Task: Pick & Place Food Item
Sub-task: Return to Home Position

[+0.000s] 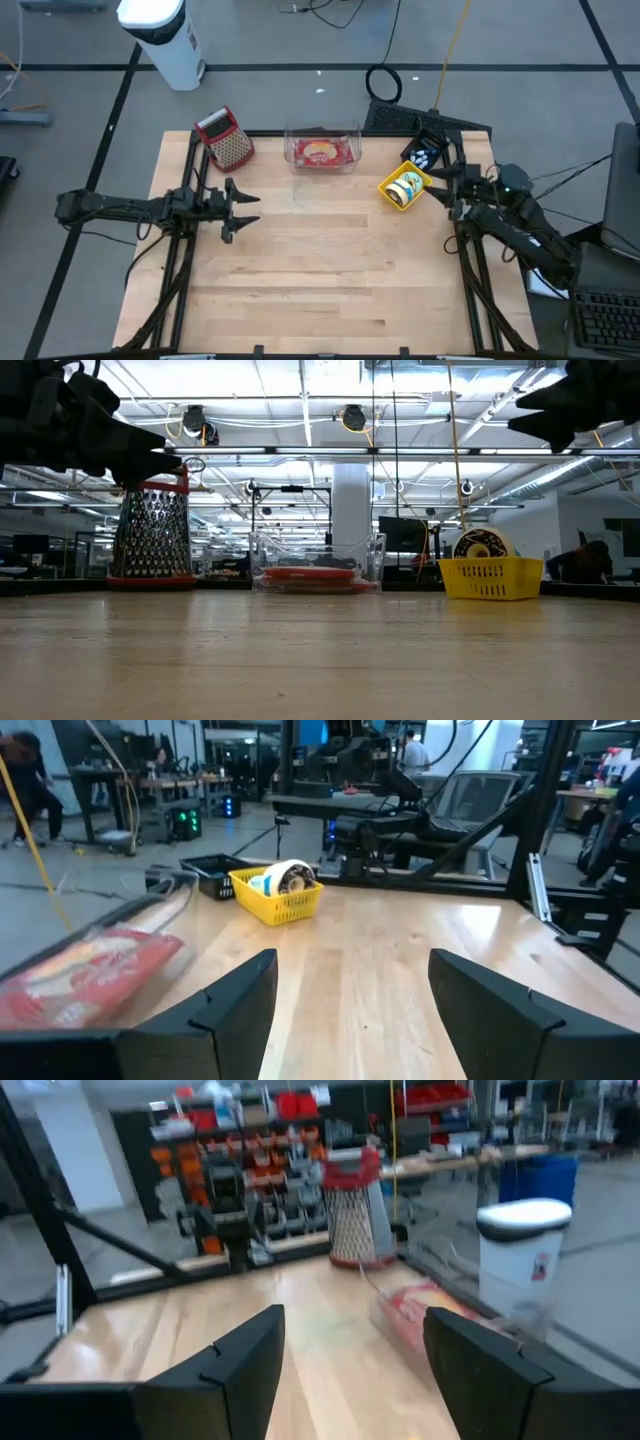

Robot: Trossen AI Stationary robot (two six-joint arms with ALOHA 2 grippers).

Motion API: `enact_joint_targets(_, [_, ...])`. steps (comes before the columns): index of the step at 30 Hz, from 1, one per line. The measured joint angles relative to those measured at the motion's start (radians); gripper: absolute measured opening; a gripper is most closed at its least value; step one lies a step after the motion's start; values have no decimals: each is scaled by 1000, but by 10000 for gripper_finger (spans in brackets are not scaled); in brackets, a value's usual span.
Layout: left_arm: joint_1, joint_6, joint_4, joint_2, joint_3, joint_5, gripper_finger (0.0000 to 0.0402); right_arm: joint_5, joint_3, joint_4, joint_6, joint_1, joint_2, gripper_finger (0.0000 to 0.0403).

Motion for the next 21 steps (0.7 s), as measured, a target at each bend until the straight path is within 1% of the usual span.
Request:
enact_joint_targets(3, [0, 26, 19, 0, 0, -8, 258, -50, -97, 175, 47, 1, 0, 230])
enact_joint_targets(8, [0, 55, 19, 1, 1, -8, 258, -49, -293, 509, 130, 1, 15, 228])
enact_joint_targets(10, [0, 53, 15, 1, 1, -8, 258, -50, -358, 598, 143, 1, 28, 227])
enact_joint_targets(12, [0, 50, 15, 3, 1, -8, 257, -48, -387, 666, 155, 8, 43, 227])
enact_joint_targets(16, [0, 49, 16, 4, 1, -8, 257, -44, -400, 614, 109, 75, 76, 230])
enact_joint_targets(17, [0, 49, 16, 4, 1, -8, 257, -32, -400, 624, 89, 97, 84, 231])
enact_joint_targets(21, [0, 49, 18, 4, 1, -8, 257, 70, -402, 608, 19, 201, 111, 229])
